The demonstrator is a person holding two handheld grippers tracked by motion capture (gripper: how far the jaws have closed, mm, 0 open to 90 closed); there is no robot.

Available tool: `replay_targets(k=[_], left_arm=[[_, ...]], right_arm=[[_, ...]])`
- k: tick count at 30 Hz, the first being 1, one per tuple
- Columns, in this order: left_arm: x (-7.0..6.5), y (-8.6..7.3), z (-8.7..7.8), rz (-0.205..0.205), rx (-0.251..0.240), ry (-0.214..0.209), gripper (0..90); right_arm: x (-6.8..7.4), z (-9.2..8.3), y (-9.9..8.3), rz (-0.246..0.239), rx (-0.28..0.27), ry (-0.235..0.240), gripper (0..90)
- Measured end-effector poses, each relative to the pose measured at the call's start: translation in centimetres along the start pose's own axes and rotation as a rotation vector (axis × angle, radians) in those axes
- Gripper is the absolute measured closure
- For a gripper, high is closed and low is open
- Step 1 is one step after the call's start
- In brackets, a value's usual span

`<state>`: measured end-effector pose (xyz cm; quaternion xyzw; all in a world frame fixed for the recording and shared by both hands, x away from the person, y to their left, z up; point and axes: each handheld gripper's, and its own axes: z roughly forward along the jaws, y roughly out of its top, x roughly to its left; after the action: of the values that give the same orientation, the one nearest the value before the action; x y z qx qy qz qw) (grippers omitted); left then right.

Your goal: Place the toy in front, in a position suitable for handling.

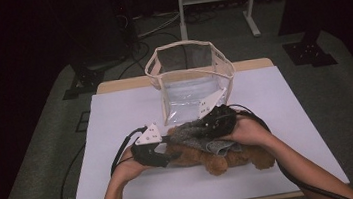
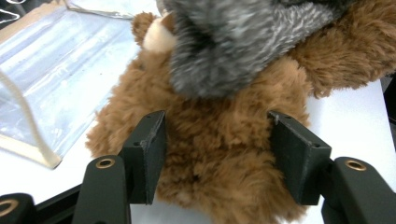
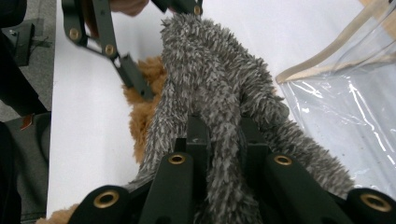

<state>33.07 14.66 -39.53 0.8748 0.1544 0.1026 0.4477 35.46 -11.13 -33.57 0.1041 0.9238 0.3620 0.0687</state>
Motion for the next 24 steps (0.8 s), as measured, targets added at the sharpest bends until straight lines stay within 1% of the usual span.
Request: replay_targets(k=[2, 4, 6, 10, 13, 15, 17, 19, 21, 24], left_arm=[[0.2, -0.1, -0.1, -0.005, -0.007, 0.004, 39.2], [0.2, -0.1, 0.0, -0.01, -0.008, -0.001, 40.2], [0.1, -0.1, 0.2, -0.013, -0.006, -0.003, 41.1], [-0.1, -0.1, 0.3, -0.01, -0.002, -0.006, 41.2], [0.0, -0.2, 0.3, -0.007, -0.005, -0.007, 41.3], [0.1, -0.3, 0.0, -0.006, -0.003, -0.002, 41.3], [0.3, -0.4, -0.2, -0.01, -0.01, 0.011, 41.3], [0.4, -0.5, -0.2, -0.015, -0.01, 0.011, 41.2], [0.4, -0.5, 0.0, -0.019, -0.008, 0.007, 41.2], [0.3, -0.4, 0.0, -0.012, -0.004, 0.007, 41.2]], right_arm=[[-0.1, -0.2, -0.6, 0.011, 0.009, 0.008, 78.0], [-0.2, -0.5, -1.1, 0.015, 0.022, 0.012, 78.0], [-0.2, -0.9, -1.1, 0.018, 0.019, 0.01, 78.0], [-0.1, -1.4, -0.1, 0.004, -0.017, -0.009, 78.0], [-0.4, -1.0, 0.6, -0.005, -0.007, -0.015, 77.9], [-0.6, -0.6, 0.6, 0.002, 0.014, -0.007, 77.9], [-0.6, -0.3, 0.2, 0.011, 0.028, 0.008, 77.9], [-0.6, -0.3, -0.1, 0.023, 0.021, 0.025, 78.0], [-0.4, -0.5, 0.2, 0.014, 0.018, 0.025, 77.9], [-0.1, -0.5, 1.2, -0.001, 0.0, 0.021, 77.9]])
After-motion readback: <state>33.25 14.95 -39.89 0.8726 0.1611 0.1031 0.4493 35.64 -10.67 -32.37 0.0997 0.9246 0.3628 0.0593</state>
